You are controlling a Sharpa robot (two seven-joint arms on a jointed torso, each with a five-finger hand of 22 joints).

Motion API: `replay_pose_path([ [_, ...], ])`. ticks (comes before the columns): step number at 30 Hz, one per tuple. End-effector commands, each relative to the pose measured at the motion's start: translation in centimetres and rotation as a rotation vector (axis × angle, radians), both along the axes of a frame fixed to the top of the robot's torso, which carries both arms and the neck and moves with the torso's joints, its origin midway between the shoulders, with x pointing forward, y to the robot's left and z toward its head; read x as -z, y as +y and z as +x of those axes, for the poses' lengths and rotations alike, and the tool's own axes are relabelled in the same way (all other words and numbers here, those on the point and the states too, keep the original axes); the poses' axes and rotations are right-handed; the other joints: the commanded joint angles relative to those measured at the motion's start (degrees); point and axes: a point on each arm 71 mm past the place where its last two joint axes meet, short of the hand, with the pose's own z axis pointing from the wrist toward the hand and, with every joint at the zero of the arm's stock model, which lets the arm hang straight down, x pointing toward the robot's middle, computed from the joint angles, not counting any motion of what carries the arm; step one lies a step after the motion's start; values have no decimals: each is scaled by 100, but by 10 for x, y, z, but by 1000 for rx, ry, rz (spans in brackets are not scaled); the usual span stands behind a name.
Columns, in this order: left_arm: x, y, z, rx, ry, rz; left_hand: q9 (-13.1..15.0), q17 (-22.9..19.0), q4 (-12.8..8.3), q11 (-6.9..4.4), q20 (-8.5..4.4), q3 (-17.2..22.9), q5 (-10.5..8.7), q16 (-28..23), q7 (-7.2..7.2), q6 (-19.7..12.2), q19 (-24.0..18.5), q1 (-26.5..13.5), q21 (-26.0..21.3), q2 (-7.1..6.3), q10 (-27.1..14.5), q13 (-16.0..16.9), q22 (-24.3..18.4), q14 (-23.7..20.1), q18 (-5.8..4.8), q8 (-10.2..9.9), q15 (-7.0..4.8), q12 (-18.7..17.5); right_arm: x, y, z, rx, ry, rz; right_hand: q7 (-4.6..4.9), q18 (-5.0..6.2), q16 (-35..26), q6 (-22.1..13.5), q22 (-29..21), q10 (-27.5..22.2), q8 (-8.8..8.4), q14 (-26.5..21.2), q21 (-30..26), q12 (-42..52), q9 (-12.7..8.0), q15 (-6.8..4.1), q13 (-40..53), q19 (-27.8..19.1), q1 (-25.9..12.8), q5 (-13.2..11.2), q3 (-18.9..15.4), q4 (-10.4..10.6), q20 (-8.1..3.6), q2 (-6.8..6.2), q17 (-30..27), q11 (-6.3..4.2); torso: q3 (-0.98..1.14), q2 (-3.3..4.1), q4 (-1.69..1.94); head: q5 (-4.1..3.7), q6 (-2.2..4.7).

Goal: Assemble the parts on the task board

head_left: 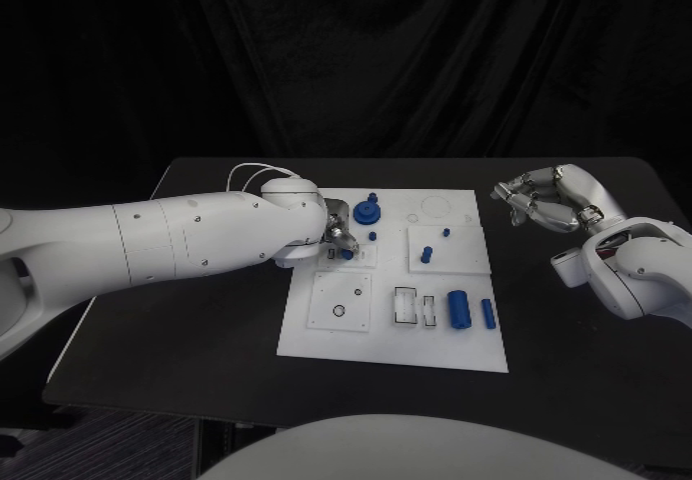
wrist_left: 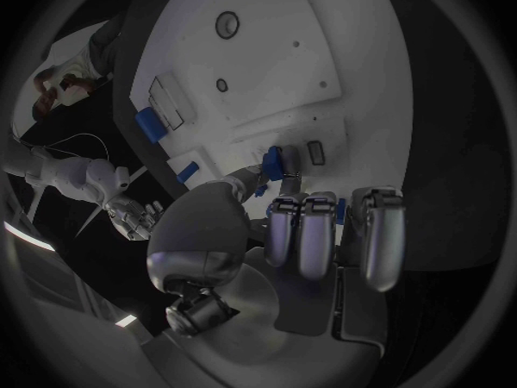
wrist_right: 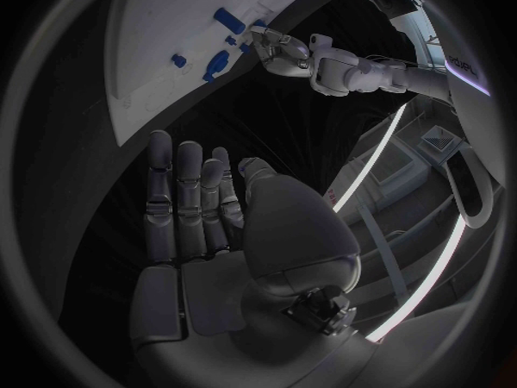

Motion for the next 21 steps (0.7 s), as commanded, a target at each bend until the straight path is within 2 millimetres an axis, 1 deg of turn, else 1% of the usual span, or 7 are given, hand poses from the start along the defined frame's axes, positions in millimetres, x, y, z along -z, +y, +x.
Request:
replay_pose_path([
  [1, 3, -3, -3, 13, 0, -16, 5, 1510, 7, -17, -40, 25, -19, 15, -46, 7, 51, 11, -27, 47, 604, 1506, 703, 605, 102, -20, -35, 21, 2, -1, 0, 6, 17, -6, -40, 62, 36, 13, -3, 45, 38, 47, -18, 21, -3, -11, -1, 47, 62, 26, 29, 1, -8, -2, -5, -1, 0, 3, 3, -12, 0],
  [10, 0, -2, -5, -1, -24, -38, 16, 1510, -27, -20, -41, 52, -6, 15, -48, 19, 38, 23, -43, 35, 604, 1506, 683, 605, 108, -28, -37, 21, 3, -3, -1, 9, 19, -7, -41, 62, 43, 14, -2, 55, 39, 57, -20, 27, -3, -13, -3, 52, 64, 25, 36, 2, -10, 1, 1, -2, -6, 3, -2, -4, 0],
  [15, 0, 0, -6, -7, -31, -46, 22, 1510, -39, -22, -42, 62, 6, 15, -50, 35, 37, 22, -46, 25, 604, 1506, 681, 605, 109, -28, -38, 21, 3, -3, -1, 10, 19, -7, -41, 62, 43, 14, -2, 55, 39, 57, -20, 27, -3, -13, -3, 52, 64, 25, 36, 2, -10, 1, 1, -2, -4, 1, -5, 6, 0],
  [18, -1, 0, -6, -10, -37, -52, 23, 1510, -39, -22, -42, 64, 9, 15, -50, 39, 33, 18, -50, 24, 604, 1506, 674, 605, 111, -29, -39, 21, 3, -3, -1, 10, 19, -8, -41, 62, 43, 14, -2, 55, 39, 57, -20, 27, -3, -13, -3, 52, 64, 25, 36, 2, -10, 1, 1, -2, -6, -4, 0, -3, 0],
  [21, -1, 1, -7, -12, -40, -55, 24, 1510, -38, -22, -42, 65, 12, 15, -50, 42, 32, 16, -51, 24, 604, 1506, 673, 605, 111, -29, -39, 21, 3, -3, -1, 10, 19, -8, -42, 62, 48, 14, -1, 63, 40, 64, -22, 33, -4, -14, -6, 56, 66, 23, 39, 2, -11, -2, 3, -3, -2, -10, 2, -12, 0],
])
